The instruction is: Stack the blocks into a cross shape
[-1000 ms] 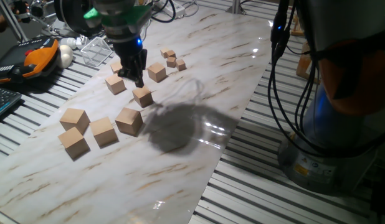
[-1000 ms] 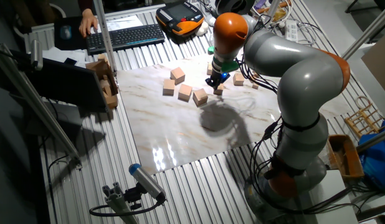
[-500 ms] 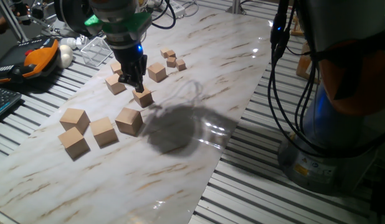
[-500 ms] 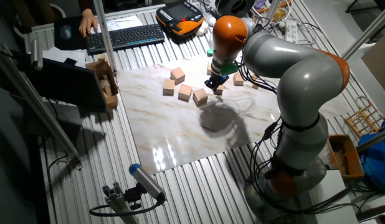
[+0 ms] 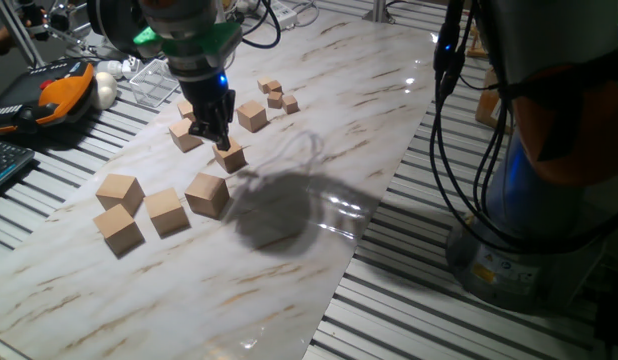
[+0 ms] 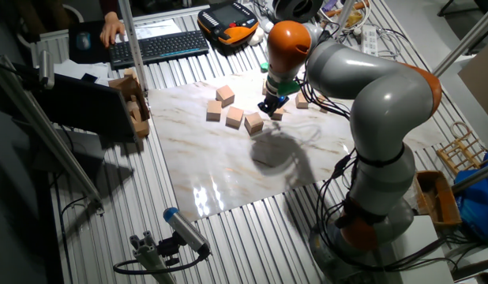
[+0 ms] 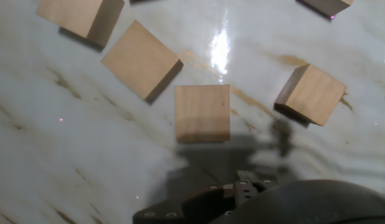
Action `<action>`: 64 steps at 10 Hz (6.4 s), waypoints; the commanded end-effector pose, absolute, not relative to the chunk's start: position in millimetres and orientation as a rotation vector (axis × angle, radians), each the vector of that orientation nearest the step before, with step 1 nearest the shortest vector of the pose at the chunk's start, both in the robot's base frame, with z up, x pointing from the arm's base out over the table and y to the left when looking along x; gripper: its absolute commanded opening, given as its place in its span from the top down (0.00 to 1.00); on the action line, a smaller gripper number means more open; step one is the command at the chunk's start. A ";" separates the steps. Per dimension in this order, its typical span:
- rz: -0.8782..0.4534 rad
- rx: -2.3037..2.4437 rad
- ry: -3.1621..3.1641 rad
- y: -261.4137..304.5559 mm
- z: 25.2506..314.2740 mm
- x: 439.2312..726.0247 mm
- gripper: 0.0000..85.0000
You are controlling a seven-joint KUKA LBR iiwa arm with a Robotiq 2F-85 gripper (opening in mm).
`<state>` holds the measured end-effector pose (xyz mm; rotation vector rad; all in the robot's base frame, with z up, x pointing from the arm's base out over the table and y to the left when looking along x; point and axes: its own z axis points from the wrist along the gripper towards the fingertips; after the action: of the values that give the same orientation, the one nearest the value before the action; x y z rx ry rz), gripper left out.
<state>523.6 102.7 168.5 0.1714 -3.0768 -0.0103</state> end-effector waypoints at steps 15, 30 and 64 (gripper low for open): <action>0.012 0.191 -3.131 125.9 160.3 519.5 1.00; 0.015 0.226 -3.115 128.6 154.5 512.4 1.00; 0.014 0.143 -3.194 138.3 98.8 559.3 1.00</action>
<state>559.4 138.1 99.0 0.1445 -3.1932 0.0162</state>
